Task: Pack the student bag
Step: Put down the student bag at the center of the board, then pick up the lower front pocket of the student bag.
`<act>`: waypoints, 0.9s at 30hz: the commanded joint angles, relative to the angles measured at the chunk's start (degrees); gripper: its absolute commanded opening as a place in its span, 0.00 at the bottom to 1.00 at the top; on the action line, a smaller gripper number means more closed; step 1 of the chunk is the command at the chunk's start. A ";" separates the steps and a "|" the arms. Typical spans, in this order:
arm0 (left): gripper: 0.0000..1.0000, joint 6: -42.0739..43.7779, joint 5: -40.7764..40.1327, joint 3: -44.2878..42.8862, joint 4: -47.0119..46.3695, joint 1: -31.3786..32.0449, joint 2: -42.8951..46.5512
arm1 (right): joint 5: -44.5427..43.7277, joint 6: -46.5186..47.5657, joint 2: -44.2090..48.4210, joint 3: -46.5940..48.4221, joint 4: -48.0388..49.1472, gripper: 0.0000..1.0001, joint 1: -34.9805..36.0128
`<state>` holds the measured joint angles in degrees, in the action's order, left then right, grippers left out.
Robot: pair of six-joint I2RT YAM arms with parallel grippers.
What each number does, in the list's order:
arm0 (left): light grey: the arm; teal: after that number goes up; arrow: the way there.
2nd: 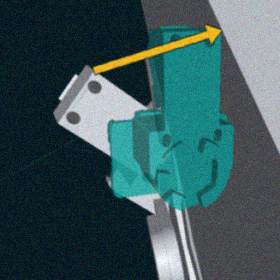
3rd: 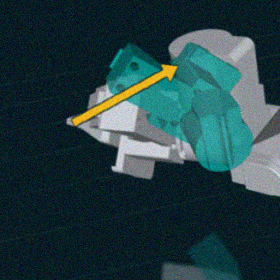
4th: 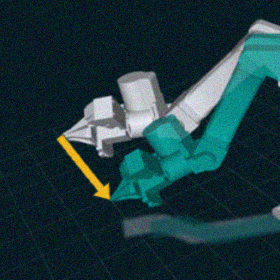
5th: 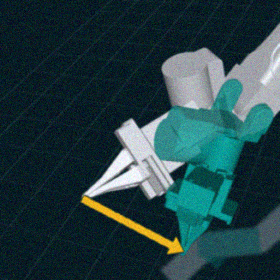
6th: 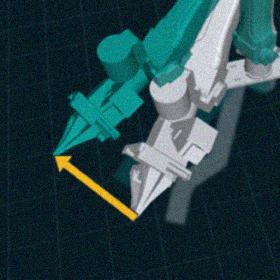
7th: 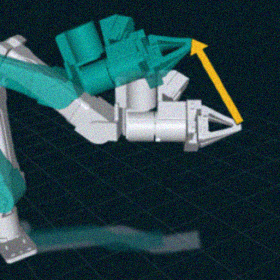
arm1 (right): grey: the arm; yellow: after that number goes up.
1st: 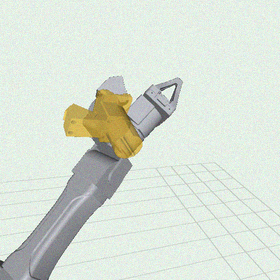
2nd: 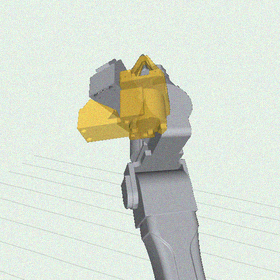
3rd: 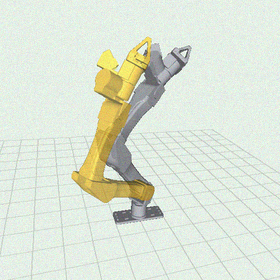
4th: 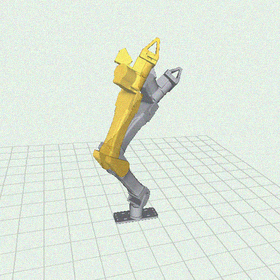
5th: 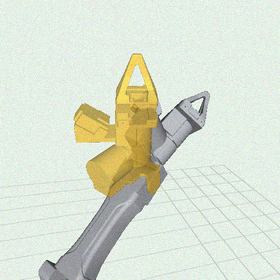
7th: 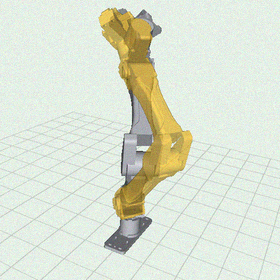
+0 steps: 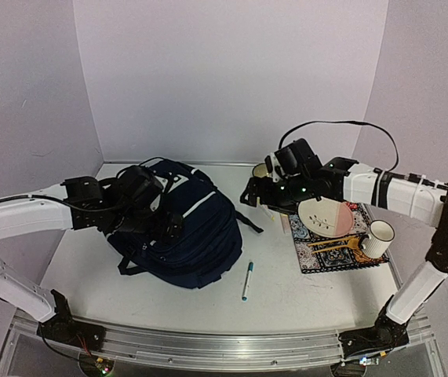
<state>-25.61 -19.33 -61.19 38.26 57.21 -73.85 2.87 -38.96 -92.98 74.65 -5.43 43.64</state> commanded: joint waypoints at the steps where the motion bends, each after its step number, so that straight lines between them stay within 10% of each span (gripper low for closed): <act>1: 0.99 6.71 7.71 -7.70 -1.86 -0.08 -5.82 | -6.19 -1.00 4.64 -5.02 -6.37 0.93 -0.12; 12: 0.98 9.16 -3.10 -12.07 2.83 0.18 -15.45 | -8.16 -3.56 6.91 -10.52 -8.43 0.94 2.26; 27: 0.73 8.85 -14.89 -16.55 5.96 -0.22 -14.51 | -9.10 -10.46 -1.98 -8.79 -11.05 0.88 12.67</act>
<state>-16.47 -29.21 -75.68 44.05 57.80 -89.89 -5.47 -46.00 -91.42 64.45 -12.72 53.79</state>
